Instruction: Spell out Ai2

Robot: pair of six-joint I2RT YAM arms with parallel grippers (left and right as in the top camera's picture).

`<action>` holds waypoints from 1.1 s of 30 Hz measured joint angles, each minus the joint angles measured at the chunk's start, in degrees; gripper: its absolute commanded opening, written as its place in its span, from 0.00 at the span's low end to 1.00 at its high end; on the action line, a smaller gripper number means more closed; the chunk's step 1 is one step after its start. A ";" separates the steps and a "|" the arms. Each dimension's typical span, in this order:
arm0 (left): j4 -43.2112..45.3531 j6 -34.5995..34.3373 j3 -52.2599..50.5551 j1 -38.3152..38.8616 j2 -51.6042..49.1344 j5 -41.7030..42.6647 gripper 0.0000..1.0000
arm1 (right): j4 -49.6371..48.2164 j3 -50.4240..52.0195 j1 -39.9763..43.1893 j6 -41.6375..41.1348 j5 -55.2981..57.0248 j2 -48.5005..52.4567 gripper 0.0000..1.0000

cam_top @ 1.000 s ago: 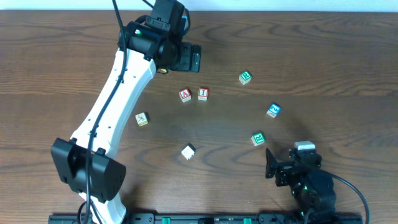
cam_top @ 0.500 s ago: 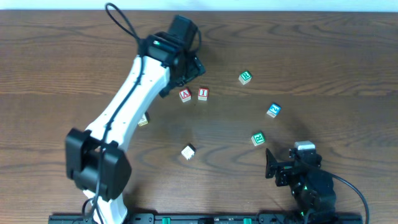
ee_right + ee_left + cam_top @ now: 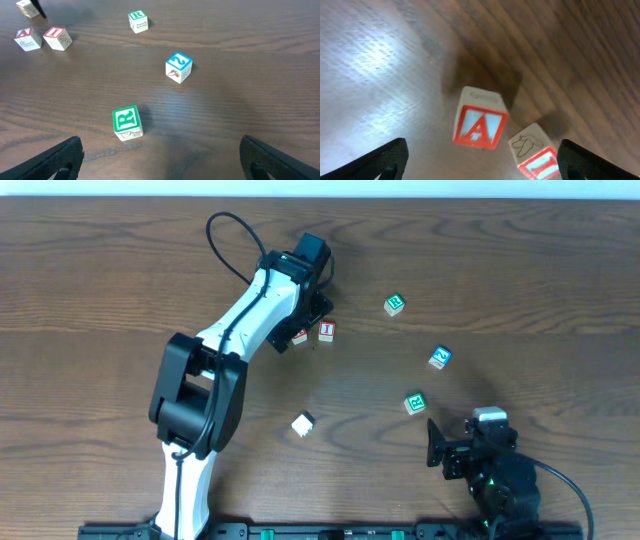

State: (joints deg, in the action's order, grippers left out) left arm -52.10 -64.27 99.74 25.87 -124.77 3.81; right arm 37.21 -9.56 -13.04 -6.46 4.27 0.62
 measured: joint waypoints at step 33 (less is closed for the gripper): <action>2.08 1.33 0.00 -0.50 -2.91 -1.25 0.40 | 0.00 0.00 0.00 0.00 0.00 0.00 0.99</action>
State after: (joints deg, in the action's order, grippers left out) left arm -50.02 -62.94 99.74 25.36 -127.68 2.57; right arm 37.21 -9.56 -13.04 -6.46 4.27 0.62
